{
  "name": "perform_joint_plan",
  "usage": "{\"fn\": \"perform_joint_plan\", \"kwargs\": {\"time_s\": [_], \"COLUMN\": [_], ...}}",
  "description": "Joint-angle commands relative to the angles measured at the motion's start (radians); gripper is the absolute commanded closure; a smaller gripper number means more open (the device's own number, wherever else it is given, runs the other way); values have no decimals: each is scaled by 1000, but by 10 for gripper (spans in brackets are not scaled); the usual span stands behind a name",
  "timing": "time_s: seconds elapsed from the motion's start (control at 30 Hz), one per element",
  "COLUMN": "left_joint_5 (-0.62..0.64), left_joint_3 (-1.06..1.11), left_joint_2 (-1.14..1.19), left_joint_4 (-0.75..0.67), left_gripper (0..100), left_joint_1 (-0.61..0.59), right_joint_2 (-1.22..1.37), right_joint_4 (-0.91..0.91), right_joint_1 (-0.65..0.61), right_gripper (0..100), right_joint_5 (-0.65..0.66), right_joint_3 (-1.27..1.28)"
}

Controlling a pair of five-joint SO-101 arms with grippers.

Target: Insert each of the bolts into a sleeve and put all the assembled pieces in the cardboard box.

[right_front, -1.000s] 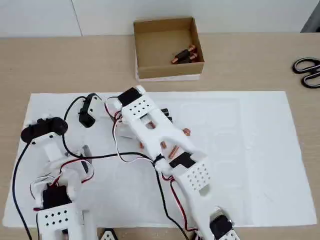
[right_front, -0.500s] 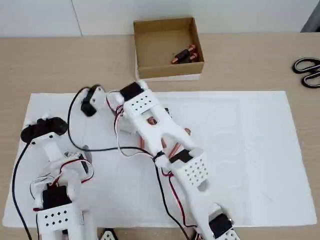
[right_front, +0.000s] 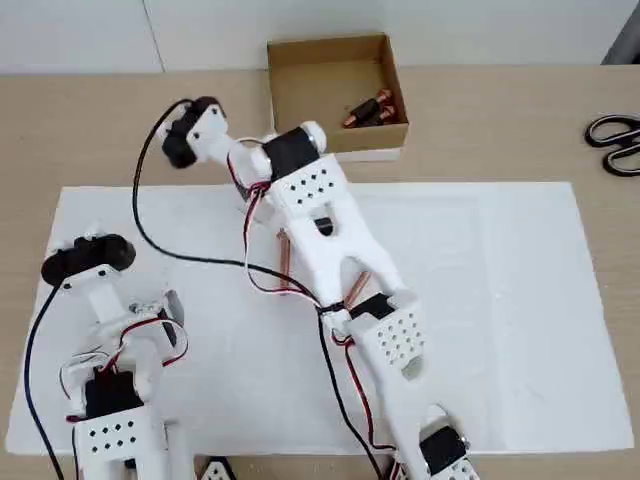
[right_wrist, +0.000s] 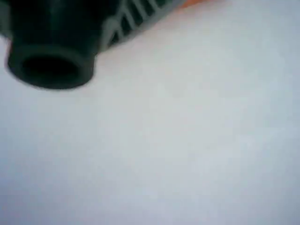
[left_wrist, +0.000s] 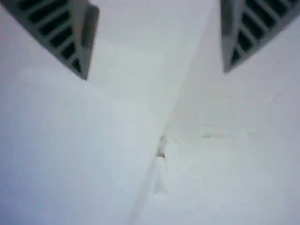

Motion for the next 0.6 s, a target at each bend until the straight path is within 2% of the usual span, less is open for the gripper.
{"fn": "perform_joint_plan", "kwargs": {"time_s": [0.0, 0.13, 0.23, 0.43, 0.57], "left_joint_5": [-3, -5, -6, -103, -110], "left_joint_3": [-4, -12, -15, -15, -15], "left_joint_2": [-15, -15, -15, -15, -15], "left_joint_4": [-20, -20, -20, -20, -20], "left_gripper": [823, 823, 823, 823, 823], "left_joint_1": [-3, -3, -5, -5, -5], "right_joint_2": [-22, -33, -114, -461, -642], "right_joint_4": [30, 50, 64, 61, 56], "right_joint_1": [77, 197, 262, 329, 360], "right_gripper": [996, 996, 996, 996, 996], "right_joint_5": [-117, -204, -221, -258, -262], "right_joint_3": [-138, -189, -124, 296, 634]}}
